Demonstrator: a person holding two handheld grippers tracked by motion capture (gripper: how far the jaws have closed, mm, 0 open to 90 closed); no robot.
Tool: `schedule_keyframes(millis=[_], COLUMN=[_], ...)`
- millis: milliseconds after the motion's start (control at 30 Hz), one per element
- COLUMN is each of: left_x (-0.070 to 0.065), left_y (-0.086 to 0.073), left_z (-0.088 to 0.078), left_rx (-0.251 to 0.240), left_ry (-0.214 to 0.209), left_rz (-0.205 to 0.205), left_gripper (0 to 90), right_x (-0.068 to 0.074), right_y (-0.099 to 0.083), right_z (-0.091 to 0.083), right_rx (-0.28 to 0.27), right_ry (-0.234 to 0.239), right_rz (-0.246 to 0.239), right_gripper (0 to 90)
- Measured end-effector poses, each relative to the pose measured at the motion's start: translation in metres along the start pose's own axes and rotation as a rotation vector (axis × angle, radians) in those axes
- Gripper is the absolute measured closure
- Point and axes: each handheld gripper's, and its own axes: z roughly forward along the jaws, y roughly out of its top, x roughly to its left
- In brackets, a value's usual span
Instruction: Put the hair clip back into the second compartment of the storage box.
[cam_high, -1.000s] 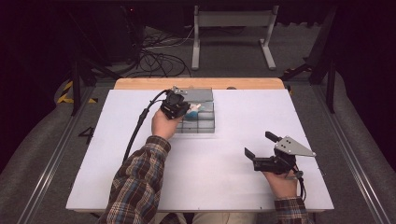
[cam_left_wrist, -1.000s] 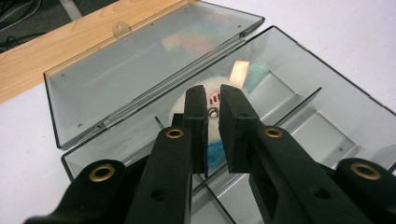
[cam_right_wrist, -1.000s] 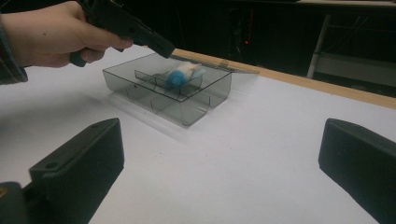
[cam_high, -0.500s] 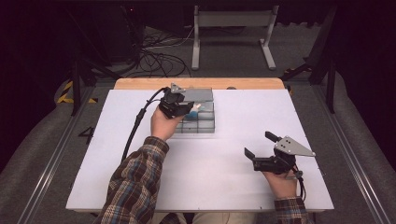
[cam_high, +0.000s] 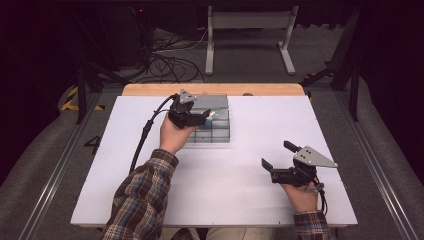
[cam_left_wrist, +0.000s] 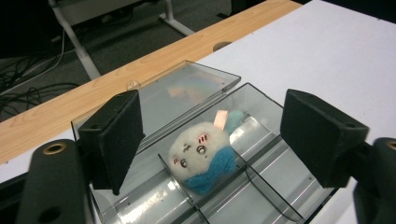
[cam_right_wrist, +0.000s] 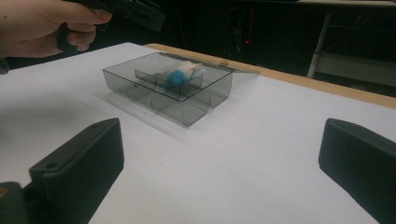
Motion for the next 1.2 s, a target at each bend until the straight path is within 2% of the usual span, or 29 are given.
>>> schedule_keyframes(millis=[233, 567, 1033, 1200], left_x=[-0.001, 0.001, 0.001, 0.000], left_y=[-0.002, -0.007, -0.017, -0.020], left_z=[-0.007, -0.017, -0.035, -0.042], left_rx=[-0.024, -0.045, -0.096, -0.093], left_ry=[0.000, -0.009, -0.027, -0.029], left_rz=[0.003, 0.006, -0.004, 0.007], left_gripper=[14.8, 11.3, 10.2, 10.0], right_x=[0.000, 0.000, -0.001, -0.001], right_y=[0.000, 0.000, -0.001, -0.001], right_z=[0.000, 0.000, -0.001, 0.000], right_rx=[-0.003, -0.004, -0.012, -0.004], right_ry=[0.001, -0.001, -0.006, -0.003], right_rz=[0.000, -0.001, 0.016, 0.017], right_gripper=[0.9, 0.8, 0.2, 0.2])
